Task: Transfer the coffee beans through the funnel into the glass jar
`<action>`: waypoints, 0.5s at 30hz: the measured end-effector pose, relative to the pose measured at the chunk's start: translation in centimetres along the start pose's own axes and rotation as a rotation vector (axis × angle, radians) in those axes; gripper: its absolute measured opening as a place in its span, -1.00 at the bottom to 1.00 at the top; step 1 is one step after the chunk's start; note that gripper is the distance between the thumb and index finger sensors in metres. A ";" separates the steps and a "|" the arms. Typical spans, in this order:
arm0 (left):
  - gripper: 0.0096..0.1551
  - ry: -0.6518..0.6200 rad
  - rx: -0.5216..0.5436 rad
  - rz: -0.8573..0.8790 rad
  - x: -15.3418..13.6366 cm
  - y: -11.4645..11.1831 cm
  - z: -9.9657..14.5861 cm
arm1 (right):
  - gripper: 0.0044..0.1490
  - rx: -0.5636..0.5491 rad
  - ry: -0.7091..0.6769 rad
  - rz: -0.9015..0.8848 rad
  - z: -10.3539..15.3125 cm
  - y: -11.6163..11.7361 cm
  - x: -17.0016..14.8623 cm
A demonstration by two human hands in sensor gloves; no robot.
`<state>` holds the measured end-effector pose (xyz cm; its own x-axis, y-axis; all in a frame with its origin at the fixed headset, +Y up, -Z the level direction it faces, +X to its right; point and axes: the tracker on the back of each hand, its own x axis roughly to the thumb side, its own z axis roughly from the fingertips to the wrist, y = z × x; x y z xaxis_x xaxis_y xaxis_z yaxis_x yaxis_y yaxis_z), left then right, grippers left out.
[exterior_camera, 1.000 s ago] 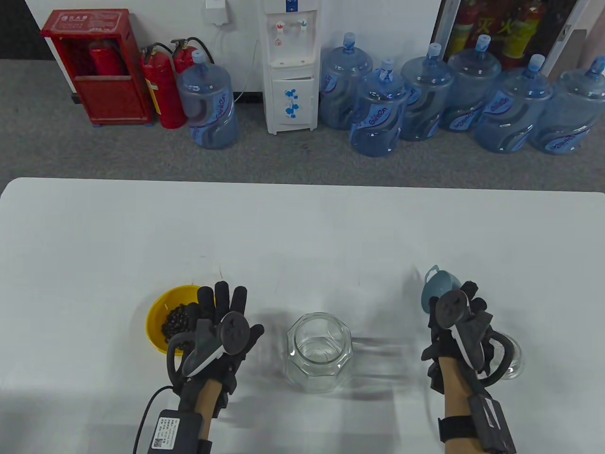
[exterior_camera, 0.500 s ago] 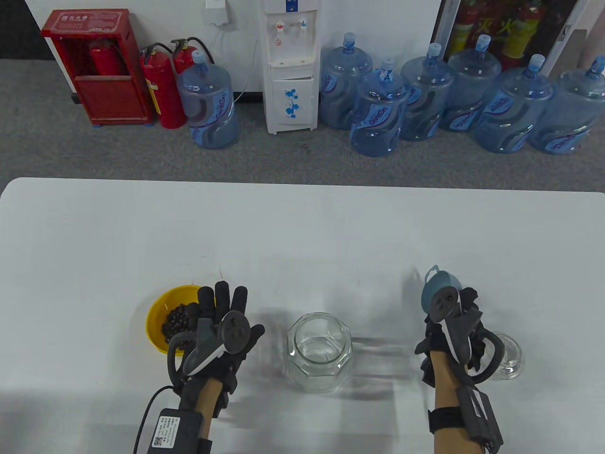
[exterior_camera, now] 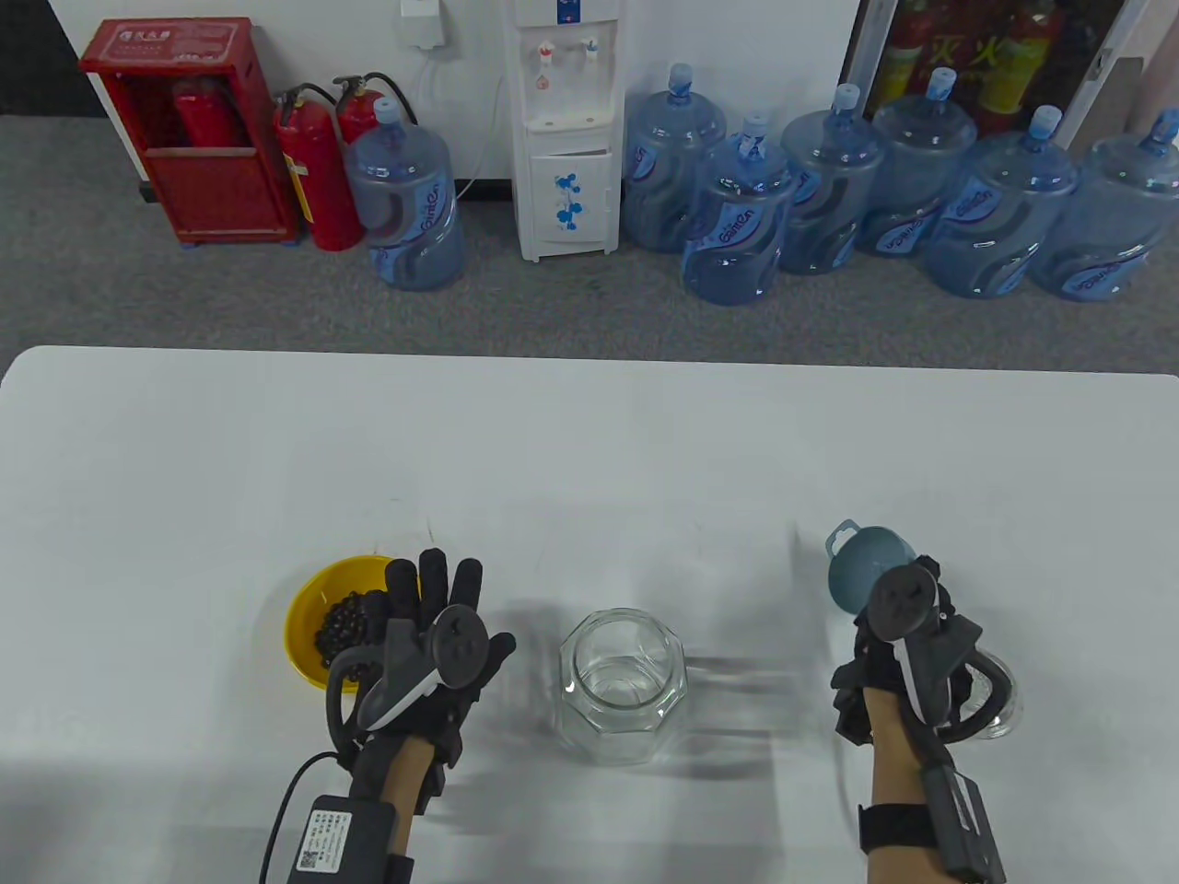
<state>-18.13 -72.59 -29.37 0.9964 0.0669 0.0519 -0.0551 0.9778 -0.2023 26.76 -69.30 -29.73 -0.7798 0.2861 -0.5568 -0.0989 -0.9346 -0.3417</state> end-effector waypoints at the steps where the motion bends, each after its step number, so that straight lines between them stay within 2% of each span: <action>1: -0.04 0.000 0.000 0.000 0.0 0.0 0.0 | -0.40 -0.002 0.001 -0.021 0.0 -0.4 -0.2; 8: -0.04 0.002 0.007 0.004 0.0 0.0 0.0 | -0.43 -0.042 -0.023 -0.251 0.0 -4.5 -1.5; 13: -0.04 0.001 0.001 0.003 0.0 -0.1 0.0 | -0.46 0.018 -0.072 -0.470 0.5 -8.3 -1.0; 15: -0.04 0.001 -0.002 0.000 0.0 -0.1 0.0 | -0.46 0.074 -0.107 -0.578 0.9 -9.6 -0.4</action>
<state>-18.07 -72.68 -29.33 0.9965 0.0667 0.0511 -0.0549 0.9773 -0.2044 27.43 -60.64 -25.58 -0.6441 0.7340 -0.2154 -0.5660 -0.6467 -0.5113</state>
